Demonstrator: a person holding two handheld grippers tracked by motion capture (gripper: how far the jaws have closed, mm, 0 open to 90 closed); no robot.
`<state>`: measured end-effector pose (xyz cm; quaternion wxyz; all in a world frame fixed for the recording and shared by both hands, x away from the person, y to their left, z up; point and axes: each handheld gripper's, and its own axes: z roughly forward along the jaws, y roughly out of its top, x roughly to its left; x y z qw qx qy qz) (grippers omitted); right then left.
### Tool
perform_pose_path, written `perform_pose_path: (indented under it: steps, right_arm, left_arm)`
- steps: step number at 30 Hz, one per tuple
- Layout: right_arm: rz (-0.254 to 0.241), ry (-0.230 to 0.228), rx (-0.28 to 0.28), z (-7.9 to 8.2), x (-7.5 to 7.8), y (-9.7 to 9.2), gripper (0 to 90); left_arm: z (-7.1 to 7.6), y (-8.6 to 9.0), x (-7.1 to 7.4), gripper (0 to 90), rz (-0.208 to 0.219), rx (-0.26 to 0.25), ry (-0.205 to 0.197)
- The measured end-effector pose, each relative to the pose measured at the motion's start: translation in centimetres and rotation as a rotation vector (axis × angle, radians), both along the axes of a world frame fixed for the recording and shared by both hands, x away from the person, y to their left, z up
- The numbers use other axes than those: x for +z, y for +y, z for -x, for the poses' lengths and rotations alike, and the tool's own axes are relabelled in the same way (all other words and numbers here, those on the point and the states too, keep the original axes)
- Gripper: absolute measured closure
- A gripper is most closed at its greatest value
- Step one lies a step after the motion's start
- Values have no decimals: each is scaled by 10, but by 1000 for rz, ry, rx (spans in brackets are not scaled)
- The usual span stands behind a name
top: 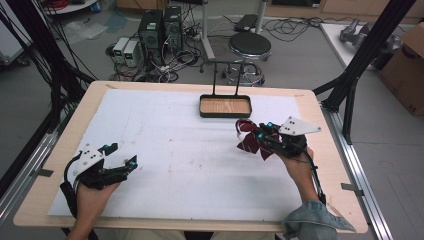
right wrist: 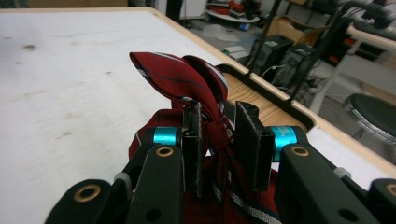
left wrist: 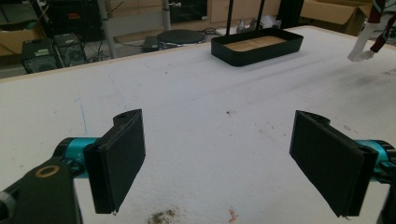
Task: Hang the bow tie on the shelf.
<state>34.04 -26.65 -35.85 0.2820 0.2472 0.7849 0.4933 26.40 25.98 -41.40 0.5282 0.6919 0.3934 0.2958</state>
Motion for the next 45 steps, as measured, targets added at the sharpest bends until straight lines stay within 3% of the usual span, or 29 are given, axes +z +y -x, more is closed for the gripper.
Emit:
perform_pose_path:
  steps: [1, 2, 4, 8, 15, 18, 21, 25, 26, 28, 30, 33, 38, 45]
  right_arm:
    - [-6, -13, -6, -3, 1, -1, 725]
    - [-20, 14, -17, -5, 2, -1, 725]
    - [-25, 18, -44, -10, 3, -3, 725]
    - [-32, -7, -84, -23, 4, -9, 725]
    - [-62, -4, -132, -42, 6, -15, 725]
    - [-58, -4, -143, -50, 12, -15, 725]
    - [-52, -34, -159, -60, 19, -14, 725]
    - [-69, -26, -188, -73, 25, -13, 725]
    - [-75, -51, -193, -76, 25, -13, 725]
    - [-105, -37, -210, -81, 25, -16, 725]
    - [-105, -36, -224, -87, 24, -17, 725]
    - [-149, -51, -229, -92, 25, -16, 725]
    - [-163, -88, -249, -99, 28, -9, 726]
    - [-173, -89, -281, -110, 32, -7, 725]
  left_arm:
    - [0, 0, 0, 185, 0, 0, 1]
    - [0, 0, 0, 185, 2, 1, 0]
    - [0, -1, 0, 185, -1, -3, -3]
    - [0, -1, 1, 185, -9, -6, -7]
    - [-2, -1, -1, 185, -5, -6, -1]
    - [-2, -1, -2, 185, -4, -7, 3]
    - [-2, -1, -2, 185, -6, -7, 0]
    - [-2, -1, -1, 185, -7, -9, -1]
    - [-2, -1, -1, 185, -6, -9, 0]
    - [-2, 0, -1, 185, -3, -8, -2]
    - [-2, 0, -1, 185, -4, -8, -2]
    - [-2, 0, -2, 185, -1, -9, 1]
    - [-2, 1, -1, 185, -2, -9, 0]
    - [-2, 2, -1, 185, 4, -8, 1]
